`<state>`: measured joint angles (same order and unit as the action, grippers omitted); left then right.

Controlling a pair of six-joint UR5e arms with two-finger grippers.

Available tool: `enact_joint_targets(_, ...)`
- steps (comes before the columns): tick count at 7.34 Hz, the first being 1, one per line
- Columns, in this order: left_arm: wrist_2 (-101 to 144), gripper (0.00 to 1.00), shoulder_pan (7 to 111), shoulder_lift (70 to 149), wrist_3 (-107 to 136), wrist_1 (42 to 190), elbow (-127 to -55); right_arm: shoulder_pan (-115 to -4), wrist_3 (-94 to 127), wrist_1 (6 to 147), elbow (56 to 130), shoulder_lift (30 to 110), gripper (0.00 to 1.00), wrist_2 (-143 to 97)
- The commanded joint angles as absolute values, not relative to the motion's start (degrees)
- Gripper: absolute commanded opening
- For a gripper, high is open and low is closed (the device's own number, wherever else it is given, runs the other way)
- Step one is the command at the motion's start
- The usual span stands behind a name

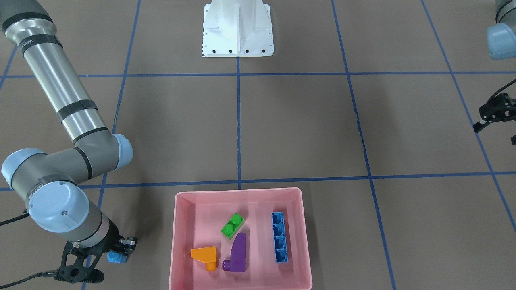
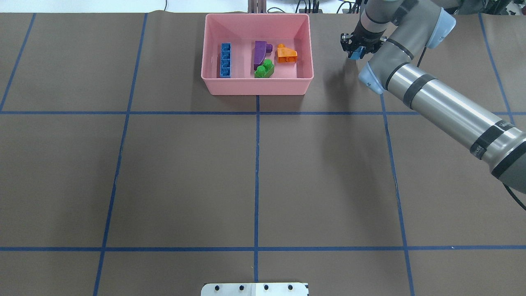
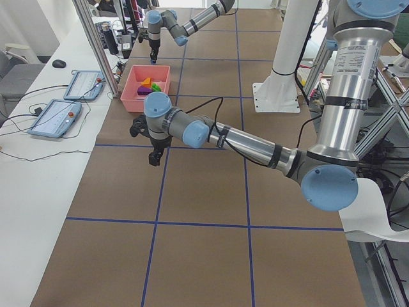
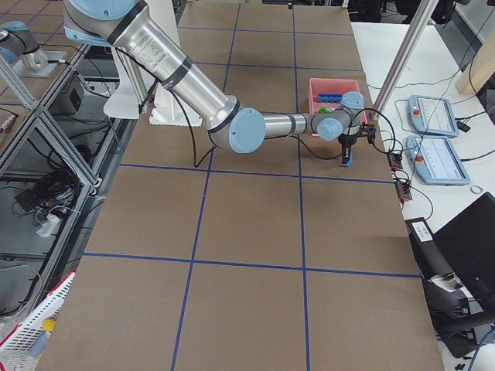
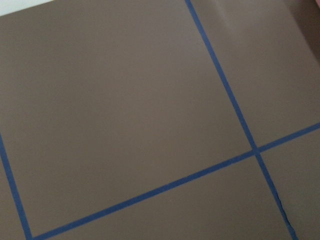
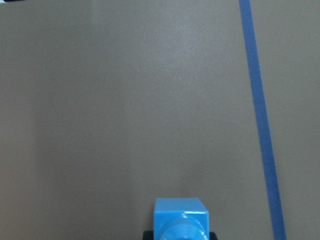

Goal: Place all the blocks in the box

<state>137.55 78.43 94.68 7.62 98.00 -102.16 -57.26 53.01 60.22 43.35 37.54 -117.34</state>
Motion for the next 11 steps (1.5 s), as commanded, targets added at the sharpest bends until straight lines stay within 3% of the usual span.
enact_joint_targets(1,137.55,1.0,81.2,88.35,7.38,98.0,-104.41,-60.9,52.91,68.92,50.23,35.0,0.0,-122.15)
enact_joint_targets(3,137.2,1.0,83.31,85.09,2.24,97.56,-104.15,-59.69,62.87,72.33,50.8,27.8,0.0,-122.26)
enact_joint_targets(5,137.2,1.0,83.67,84.82,1.76,96.77,-104.76,-53.99,68.36,69.54,50.1,25.67,0.0,-117.98)
enact_joint_targets(6,137.2,1.0,83.67,84.81,1.76,96.16,-104.94,-51.79,73.77,64.65,47.31,24.1,0.77,-117.08)
enact_joint_targets(7,137.2,1.0,83.67,83.86,1.76,95.28,-105.99,-50.46,75.74,63.21,47.02,23.82,1.0,-115.07)
enact_joint_targets(9,137.2,1.0,83.59,83.32,1.58,95.19,-106.35,-53.41,74.89,66.5,54.09,28.09,1.0,-123.51)
enact_joint_targets(11,137.2,1.0,83.93,83.41,1.41,90.98,-106.0,-60.7,61.61,80.86,75.29,43.24,1.0,-130.15)
